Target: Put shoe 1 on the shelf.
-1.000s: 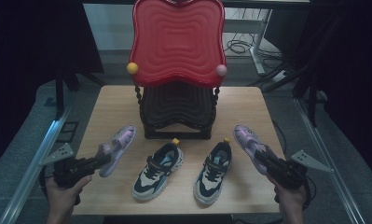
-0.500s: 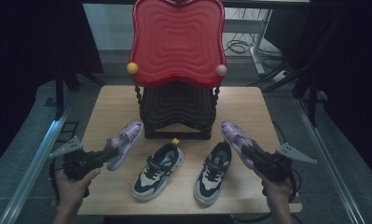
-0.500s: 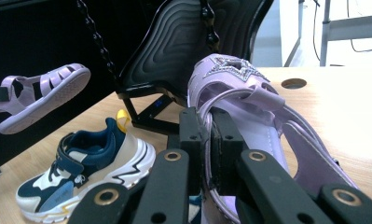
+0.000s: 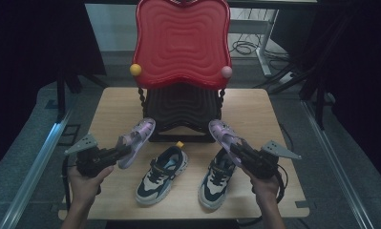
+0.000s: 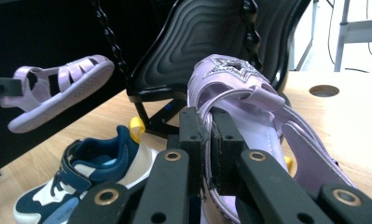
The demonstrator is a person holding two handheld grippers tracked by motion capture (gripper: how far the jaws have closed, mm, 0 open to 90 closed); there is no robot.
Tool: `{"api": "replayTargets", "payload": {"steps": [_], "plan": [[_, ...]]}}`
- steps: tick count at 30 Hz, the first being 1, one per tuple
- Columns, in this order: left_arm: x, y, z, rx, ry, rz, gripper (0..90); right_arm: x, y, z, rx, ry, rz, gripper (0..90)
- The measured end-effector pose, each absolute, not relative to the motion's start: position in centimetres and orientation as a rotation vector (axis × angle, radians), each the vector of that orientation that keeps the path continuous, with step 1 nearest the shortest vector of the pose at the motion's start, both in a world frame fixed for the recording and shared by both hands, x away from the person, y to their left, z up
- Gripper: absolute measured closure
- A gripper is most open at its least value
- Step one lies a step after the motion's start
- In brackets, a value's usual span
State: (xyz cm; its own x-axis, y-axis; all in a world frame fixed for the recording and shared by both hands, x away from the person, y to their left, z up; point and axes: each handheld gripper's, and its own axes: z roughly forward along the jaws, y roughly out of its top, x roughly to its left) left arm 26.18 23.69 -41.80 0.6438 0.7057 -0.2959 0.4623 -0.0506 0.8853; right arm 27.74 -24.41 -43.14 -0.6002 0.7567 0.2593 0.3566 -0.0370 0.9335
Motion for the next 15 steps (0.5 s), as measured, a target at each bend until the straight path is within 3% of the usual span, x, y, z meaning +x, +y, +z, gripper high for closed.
{"api": "replayTargets", "payload": {"steps": [15], "plan": [[27.4,21.8,-41.6,1.715,0.936,0.256,86.1,28.8,-22.6,-42.8,1.162,1.918,1.702,85.4]]}}
